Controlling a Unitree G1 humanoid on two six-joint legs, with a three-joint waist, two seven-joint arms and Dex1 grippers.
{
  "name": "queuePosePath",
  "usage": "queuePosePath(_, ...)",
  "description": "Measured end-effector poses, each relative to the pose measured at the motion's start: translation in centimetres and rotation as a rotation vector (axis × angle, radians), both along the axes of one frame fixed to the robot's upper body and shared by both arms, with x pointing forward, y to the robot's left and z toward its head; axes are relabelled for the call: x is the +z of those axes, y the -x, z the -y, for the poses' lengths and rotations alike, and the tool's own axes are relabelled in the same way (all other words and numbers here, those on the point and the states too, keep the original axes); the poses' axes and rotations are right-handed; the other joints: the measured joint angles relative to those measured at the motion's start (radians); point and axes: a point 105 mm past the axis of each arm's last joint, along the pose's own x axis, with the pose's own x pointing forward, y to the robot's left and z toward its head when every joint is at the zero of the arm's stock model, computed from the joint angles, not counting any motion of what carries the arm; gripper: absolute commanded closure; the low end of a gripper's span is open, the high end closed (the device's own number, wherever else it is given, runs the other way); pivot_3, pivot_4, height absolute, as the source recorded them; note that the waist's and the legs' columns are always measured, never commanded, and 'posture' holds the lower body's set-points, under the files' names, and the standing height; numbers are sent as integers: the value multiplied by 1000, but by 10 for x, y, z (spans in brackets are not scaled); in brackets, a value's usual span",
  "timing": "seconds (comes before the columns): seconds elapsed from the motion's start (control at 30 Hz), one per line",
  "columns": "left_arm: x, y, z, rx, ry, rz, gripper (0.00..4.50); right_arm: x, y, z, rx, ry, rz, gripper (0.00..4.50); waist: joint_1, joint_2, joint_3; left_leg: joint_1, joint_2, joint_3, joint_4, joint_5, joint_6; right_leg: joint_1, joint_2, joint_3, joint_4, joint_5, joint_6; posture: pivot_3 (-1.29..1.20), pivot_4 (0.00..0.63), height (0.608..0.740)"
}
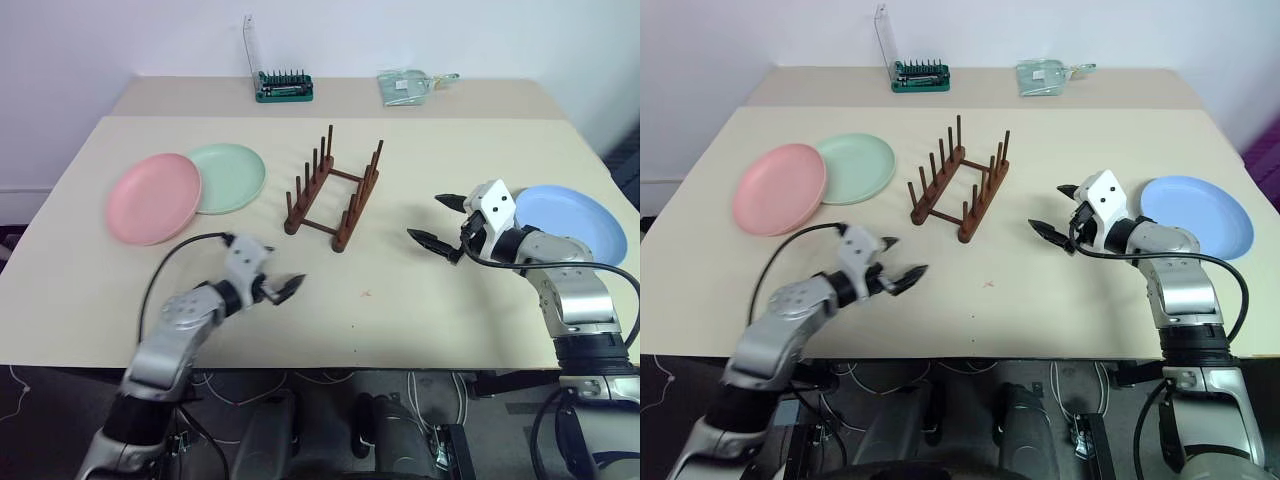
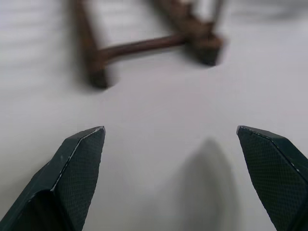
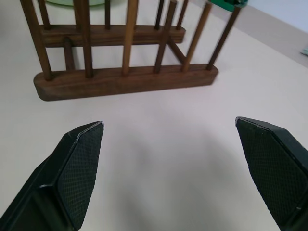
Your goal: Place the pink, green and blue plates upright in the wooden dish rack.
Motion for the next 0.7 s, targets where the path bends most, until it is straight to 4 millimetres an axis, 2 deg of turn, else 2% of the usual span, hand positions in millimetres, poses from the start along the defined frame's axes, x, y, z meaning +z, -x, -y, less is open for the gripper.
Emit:
queuePosePath(0.03, -6, -7, 11, 8, -17, -7, 0, 0, 0, 0, 0, 1, 0, 35, 3, 0, 0, 0, 0, 0, 0, 0, 0, 0, 0, 0, 0, 0, 0, 0, 150, 730)
queuePosePath(0.17, -7, -20, 43, 31, 9, 7, 0, -1, 0, 2, -12, 0, 2, 35, 6, 0, 0, 1, 0, 0, 0, 0, 1, 2, 0, 0, 0, 1, 1, 0, 150, 730)
queuePosePath(0.3, -8, -28, 62, 68, 43, 18, 0, -5, 5, 5, -35, -5, -4, 35, 9, 1, -1, 2, 0, 0, 1, 0, 2, 3, -1, -1, 0, 1, 2, 0, 150, 730)
queuePosePath(0.43, -9, -34, 75, 84, 62, 15, 0, 0, 10, 7, -45, -9, 12, 35, 11, 1, -2, 2, 0, 0, 3, -2, -1, 5, -2, -2, -2, 2, 3, 0, 150, 730)
queuePosePath(0.47, -9, -35, 76, 81, 61, 19, 514, 0, 10, 8, -50, -7, 12, 0, 11, 1, -2, 2, 0, 0, 3, -2, -1, 6, -2, -2, -2, 1, 3, 0, 150, 730)
queuePosePath(0.53, -9, -36, 80, 78, 64, 22, 1177, -5, 13, 10, -57, -5, 1, 0, 13, 1, -2, 2, 0, 0, 3, -2, -1, 6, -3, -2, -3, 1, 3, 0, 150, 730)
queuePosePath(0.67, -9, -37, 79, 79, 59, 30, 3224, -13, 18, 11, -59, -4, -20, 0, 12, 2, -3, 2, 0, 0, 3, -2, -1, 6, -2, -2, -3, 2, 3, 0, 150, 730)
queuePosePath(0.7, -8, -38, 78, 90, 60, 33, 3611, -14, 18, 11, -60, -4, -24, 0, 12, 2, -3, 2, 0, 0, 3, -2, -1, 6, -2, -2, -3, 2, 3, 0, 150, 730)
